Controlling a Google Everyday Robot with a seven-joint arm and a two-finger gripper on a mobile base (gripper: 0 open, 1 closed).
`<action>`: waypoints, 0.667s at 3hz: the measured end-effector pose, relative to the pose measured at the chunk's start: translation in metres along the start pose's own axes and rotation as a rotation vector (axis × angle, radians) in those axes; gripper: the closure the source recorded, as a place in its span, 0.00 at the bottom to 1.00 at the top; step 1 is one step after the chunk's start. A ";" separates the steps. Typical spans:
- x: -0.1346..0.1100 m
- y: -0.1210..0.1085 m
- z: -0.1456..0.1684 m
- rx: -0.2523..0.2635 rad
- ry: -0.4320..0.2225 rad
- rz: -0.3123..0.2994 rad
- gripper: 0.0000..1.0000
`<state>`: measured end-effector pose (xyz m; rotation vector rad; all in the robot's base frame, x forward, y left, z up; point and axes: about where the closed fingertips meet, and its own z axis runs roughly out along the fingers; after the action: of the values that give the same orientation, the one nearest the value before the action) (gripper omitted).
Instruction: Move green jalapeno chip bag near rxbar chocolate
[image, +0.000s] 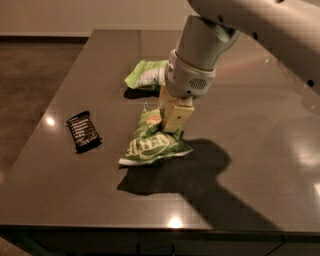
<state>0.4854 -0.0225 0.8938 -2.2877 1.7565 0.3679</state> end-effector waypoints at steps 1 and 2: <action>-0.019 -0.018 0.005 0.006 -0.022 0.050 0.85; -0.038 -0.022 0.010 -0.003 -0.043 0.073 0.62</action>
Offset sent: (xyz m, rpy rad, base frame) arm 0.0063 0.0640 0.0042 0.0479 0.0789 -0.0855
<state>0.4965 0.0207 0.8974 -2.2058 1.8232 0.4304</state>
